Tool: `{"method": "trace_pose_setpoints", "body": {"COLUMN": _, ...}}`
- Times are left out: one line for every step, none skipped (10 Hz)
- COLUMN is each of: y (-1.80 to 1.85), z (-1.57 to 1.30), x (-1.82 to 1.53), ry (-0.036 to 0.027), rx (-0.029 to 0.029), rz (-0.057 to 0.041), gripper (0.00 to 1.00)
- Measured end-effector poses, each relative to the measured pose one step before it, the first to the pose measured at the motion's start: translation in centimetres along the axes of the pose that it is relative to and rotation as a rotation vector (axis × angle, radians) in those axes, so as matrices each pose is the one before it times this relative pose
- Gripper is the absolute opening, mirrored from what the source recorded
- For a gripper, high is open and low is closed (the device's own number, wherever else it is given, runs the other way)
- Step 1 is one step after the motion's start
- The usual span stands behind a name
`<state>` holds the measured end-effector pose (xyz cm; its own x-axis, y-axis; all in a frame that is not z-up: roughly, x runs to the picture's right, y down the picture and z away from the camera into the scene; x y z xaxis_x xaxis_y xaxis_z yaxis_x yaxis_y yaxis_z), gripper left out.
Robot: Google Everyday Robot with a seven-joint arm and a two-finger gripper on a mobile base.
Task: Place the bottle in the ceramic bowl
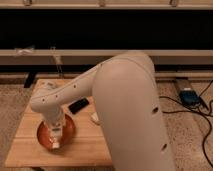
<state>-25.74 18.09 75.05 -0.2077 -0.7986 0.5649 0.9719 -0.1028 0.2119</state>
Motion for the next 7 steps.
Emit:
{"method": "trace_pose_setpoints", "body": {"y": 0.104, "z": -0.229, "x": 0.292, "ry": 0.00712, "rx": -0.00334, "rz": -0.00019, "gripper": 0.80}}
{"method": "trace_pose_setpoints", "body": {"y": 0.114, "z": -0.306, "x": 0.286, "ry": 0.00839, "rx": -0.00322, "rz": -0.00040, "gripper": 0.80}}
{"method": "trace_pose_setpoints", "body": {"y": 0.224, "z": -0.360, "x": 0.346, "ry": 0.01074, "rx": -0.00368, "rz": 0.00045, "gripper": 0.80}}
{"method": "trace_pose_setpoints", "body": {"y": 0.328, "z": -0.496, "x": 0.436, "ry": 0.01345, "rx": -0.00236, "rz": 0.00347, "gripper": 0.80}}
{"method": "trace_pose_setpoints", "body": {"y": 0.489, "z": -0.379, "x": 0.488, "ry": 0.01114, "rx": -0.00074, "rz": 0.01003, "gripper": 0.80}}
{"method": "trace_pose_setpoints", "body": {"y": 0.143, "z": 0.064, "x": -0.105, "ry": -0.00384, "rx": -0.00552, "rz": 0.00129, "gripper": 0.80}}
{"method": "trace_pose_setpoints", "body": {"y": -0.188, "z": 0.003, "x": -0.056, "ry": -0.00075, "rx": 0.00145, "rz": -0.00120, "gripper": 0.80}}
